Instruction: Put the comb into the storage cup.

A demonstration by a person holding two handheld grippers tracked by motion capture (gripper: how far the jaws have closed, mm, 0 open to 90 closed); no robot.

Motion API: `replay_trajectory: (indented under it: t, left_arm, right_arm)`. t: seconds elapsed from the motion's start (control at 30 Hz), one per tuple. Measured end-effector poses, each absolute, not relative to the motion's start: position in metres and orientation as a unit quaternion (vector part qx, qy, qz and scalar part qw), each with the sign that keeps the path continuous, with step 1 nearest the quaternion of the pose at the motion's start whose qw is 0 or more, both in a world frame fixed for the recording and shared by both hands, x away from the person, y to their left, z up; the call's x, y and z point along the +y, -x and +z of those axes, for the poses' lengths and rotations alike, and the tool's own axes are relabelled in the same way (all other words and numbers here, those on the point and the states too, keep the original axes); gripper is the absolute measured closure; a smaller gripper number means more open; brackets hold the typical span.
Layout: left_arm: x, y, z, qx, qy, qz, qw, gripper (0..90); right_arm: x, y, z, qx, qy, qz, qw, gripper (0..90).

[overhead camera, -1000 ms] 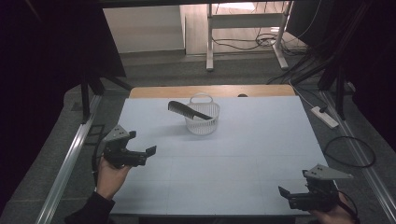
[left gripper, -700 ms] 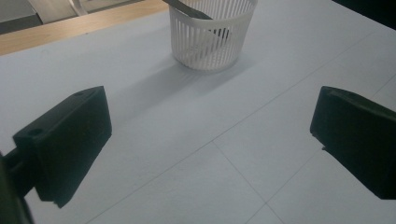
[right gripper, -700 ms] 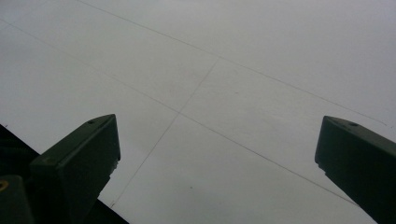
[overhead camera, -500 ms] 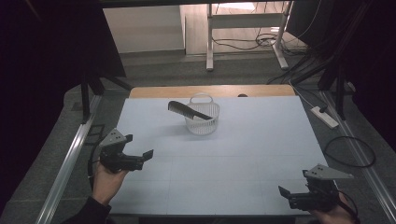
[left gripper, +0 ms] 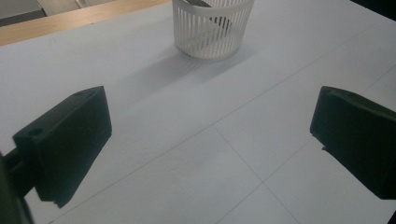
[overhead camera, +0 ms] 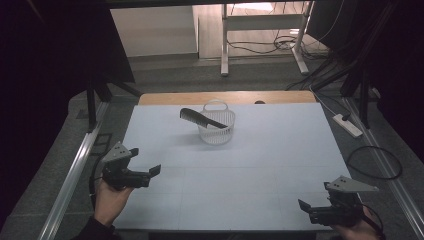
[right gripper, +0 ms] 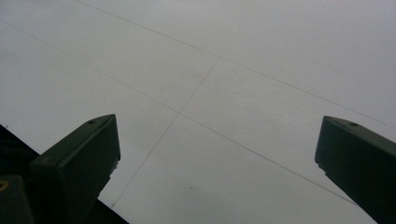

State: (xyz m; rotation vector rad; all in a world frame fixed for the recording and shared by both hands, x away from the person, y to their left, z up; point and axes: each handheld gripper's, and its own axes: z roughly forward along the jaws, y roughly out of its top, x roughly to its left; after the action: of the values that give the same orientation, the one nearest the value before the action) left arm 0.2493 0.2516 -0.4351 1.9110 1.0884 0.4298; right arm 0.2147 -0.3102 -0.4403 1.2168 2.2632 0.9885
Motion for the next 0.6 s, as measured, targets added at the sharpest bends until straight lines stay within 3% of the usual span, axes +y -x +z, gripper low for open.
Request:
replay_trajectory:
  t: [0.6]
  left_arm:
    - [0.260,-0.232,-0.436,0.448,-0.765,0.171,0.431,0.0]
  right_arm:
    - [-0.310,-0.215,-0.440,0.806,-0.435,0.351,0.195,0.8]
